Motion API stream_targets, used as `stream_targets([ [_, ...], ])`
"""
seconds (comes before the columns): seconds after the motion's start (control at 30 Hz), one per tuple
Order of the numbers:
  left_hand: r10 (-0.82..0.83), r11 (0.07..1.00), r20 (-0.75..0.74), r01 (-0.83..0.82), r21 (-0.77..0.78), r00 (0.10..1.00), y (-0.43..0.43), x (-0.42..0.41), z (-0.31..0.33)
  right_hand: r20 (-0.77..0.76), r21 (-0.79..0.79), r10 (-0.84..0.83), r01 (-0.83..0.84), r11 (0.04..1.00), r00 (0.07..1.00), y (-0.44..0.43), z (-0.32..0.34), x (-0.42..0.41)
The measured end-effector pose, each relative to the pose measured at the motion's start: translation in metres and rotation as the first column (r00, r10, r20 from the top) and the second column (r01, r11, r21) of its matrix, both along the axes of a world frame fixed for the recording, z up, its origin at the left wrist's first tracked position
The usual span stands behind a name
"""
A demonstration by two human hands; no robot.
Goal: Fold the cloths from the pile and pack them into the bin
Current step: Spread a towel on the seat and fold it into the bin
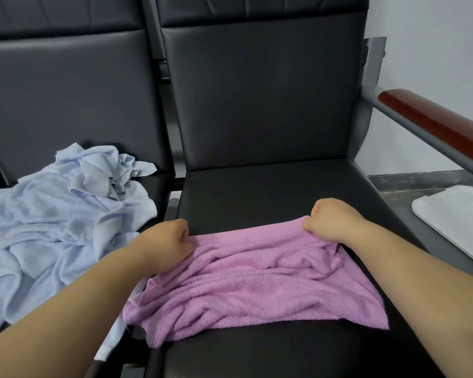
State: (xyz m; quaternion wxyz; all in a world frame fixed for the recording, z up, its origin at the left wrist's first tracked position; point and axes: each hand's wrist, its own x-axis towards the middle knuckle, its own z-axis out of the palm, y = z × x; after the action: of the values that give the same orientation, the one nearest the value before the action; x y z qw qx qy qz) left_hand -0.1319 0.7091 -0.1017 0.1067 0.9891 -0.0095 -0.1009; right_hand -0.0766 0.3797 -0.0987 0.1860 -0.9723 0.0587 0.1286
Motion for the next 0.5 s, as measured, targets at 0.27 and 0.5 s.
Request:
stream_targets([
  [0.27,-0.046,0.984,0.106,0.064,-0.165,0.993,0.022,-0.009,0.023,0.082,0.007,0.018,-0.019,1.000,0.996,-0.013,0.002,-0.003],
  [0.5,-0.111,0.994,0.136,0.113,-0.007,0.984,0.032,-0.019,0.043,0.191,0.012,0.012,-0.014,1.000,0.981,-0.017,0.016,-0.009],
])
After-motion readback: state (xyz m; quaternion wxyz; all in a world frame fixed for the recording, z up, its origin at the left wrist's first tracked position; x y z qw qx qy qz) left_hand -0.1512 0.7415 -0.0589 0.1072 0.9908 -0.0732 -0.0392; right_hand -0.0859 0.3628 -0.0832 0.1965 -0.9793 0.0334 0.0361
